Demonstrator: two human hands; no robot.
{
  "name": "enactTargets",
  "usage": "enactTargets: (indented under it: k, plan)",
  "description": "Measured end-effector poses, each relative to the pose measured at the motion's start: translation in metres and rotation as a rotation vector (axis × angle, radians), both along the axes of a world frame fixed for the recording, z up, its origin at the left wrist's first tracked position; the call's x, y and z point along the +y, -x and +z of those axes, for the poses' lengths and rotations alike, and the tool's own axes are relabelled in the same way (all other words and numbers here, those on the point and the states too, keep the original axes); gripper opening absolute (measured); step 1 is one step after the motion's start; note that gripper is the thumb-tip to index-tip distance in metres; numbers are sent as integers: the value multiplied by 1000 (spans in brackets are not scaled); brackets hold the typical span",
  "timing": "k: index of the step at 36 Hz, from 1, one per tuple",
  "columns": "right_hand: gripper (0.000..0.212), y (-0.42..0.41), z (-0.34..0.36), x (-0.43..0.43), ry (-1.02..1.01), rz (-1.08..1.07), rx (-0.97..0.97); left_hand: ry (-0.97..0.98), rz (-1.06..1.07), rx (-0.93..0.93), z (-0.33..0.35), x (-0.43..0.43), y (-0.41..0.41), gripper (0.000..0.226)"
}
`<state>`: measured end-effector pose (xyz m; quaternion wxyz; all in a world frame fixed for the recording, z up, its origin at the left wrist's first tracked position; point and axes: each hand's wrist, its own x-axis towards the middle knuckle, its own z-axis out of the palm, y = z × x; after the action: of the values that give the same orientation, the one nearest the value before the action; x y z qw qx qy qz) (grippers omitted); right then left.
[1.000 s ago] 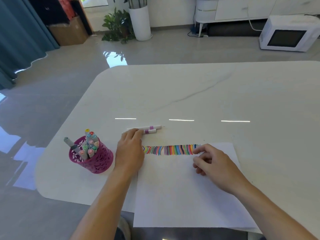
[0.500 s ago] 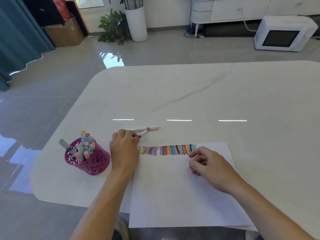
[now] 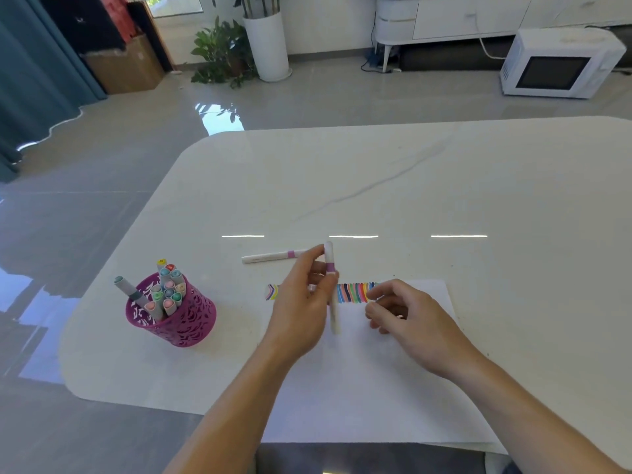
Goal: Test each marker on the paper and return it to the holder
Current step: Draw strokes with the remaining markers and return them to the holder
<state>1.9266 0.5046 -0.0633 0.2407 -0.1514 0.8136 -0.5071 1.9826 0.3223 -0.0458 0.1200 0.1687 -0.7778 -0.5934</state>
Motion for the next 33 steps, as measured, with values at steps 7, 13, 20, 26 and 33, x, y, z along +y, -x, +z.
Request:
enactTargets:
  k: [7, 13, 20, 26, 33]
  plan:
    - [20, -1, 2, 2, -3, 76, 16, -42, -128, -35, -5, 21, -4, 53]
    - [12, 1, 3, 6, -35, 105, 45, -119, -94, -41, -5, 25, -4, 19]
    - [14, 4, 2, 16, -215, 147, 259, 390, -264, -159, -9, 17, -8, 16]
    - [40, 4, 1, 20, -445, 190, 460, 593, -396, -179, -15, 22, -10, 24]
    - [50, 3, -2, 21, -543, 243, 533, 615, -367, -103, -11, 21, -10, 23]
